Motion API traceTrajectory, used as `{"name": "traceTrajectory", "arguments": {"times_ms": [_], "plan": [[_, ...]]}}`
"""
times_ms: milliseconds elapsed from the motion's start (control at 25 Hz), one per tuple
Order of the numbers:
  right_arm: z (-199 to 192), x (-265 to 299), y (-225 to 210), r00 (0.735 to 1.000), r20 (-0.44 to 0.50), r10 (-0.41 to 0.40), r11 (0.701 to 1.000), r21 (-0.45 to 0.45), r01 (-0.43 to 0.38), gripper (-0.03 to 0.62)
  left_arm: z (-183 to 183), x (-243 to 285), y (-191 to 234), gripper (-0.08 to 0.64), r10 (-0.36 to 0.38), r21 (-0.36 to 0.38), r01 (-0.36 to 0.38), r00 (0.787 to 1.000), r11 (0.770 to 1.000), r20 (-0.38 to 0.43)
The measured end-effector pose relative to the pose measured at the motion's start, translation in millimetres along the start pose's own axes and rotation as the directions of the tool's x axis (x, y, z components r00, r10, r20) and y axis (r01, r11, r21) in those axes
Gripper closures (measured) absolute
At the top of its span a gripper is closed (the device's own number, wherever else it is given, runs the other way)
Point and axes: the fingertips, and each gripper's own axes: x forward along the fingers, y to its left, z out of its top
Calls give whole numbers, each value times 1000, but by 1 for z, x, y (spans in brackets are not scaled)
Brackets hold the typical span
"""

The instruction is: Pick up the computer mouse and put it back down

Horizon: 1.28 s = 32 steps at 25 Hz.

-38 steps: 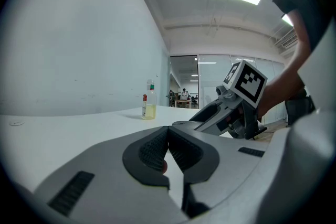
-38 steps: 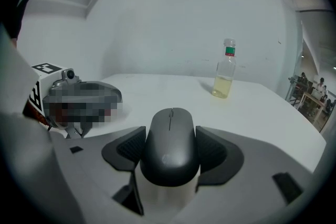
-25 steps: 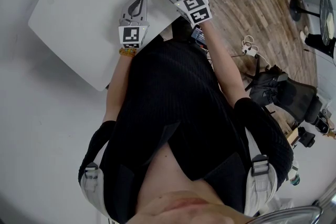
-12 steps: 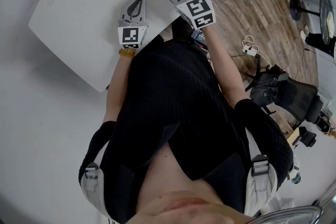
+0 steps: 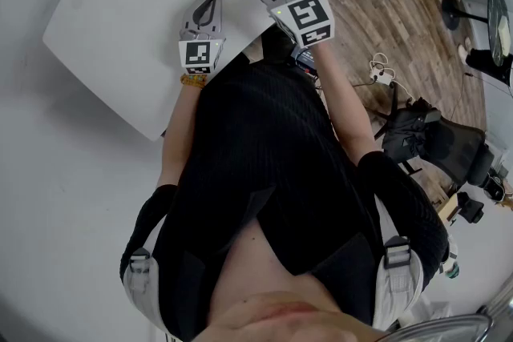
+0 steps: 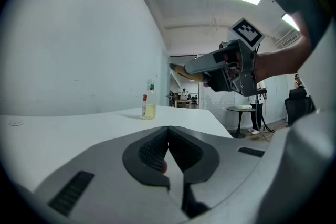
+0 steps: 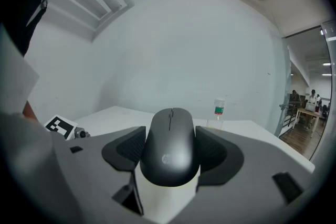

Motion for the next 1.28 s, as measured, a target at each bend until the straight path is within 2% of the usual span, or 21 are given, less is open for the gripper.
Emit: {"name": "traceTrajectory", "arguments": {"times_ms": [560,1280], "plan": [[19,-7,-2,999,42,-13,1000,-15,13,307,-1,0,0,546,1,3,-1,1000,1000,0],[16,-5,-1,1000,25,-2,1000,-9,2,307,-1,0,-2,546,1,4,-1,1000,1000,0]]}}
